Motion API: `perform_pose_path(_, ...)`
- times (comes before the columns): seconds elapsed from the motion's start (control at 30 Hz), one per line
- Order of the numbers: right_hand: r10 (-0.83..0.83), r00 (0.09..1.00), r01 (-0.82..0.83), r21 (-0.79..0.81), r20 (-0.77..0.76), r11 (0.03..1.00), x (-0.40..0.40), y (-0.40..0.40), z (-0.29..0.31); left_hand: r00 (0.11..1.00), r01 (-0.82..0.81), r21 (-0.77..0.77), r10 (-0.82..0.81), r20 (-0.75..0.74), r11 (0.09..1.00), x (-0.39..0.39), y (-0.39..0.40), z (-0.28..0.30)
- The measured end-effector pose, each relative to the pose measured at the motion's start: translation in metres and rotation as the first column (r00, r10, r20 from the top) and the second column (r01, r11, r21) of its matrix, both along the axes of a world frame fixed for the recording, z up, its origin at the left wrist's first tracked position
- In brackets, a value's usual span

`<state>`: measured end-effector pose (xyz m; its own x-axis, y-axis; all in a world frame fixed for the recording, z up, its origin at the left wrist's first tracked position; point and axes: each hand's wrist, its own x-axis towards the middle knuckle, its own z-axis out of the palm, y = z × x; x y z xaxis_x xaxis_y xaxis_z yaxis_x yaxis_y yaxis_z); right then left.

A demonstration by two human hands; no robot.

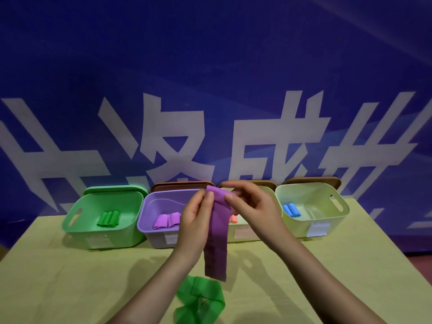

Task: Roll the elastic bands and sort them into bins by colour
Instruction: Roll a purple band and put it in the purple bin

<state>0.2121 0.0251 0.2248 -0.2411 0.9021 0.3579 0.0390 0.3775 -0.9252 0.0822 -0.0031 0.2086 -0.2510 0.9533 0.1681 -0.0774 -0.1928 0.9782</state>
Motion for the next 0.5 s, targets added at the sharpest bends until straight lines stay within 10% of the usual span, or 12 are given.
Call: perform_pose_path(0.5,0.058,0.998,-0.059,-0.114,-0.008,0.992,-0.002,-0.001,-0.003,0.974,0.037,0.131,-0.007,-0.228,0.991,-0.010,0.004,0.000)
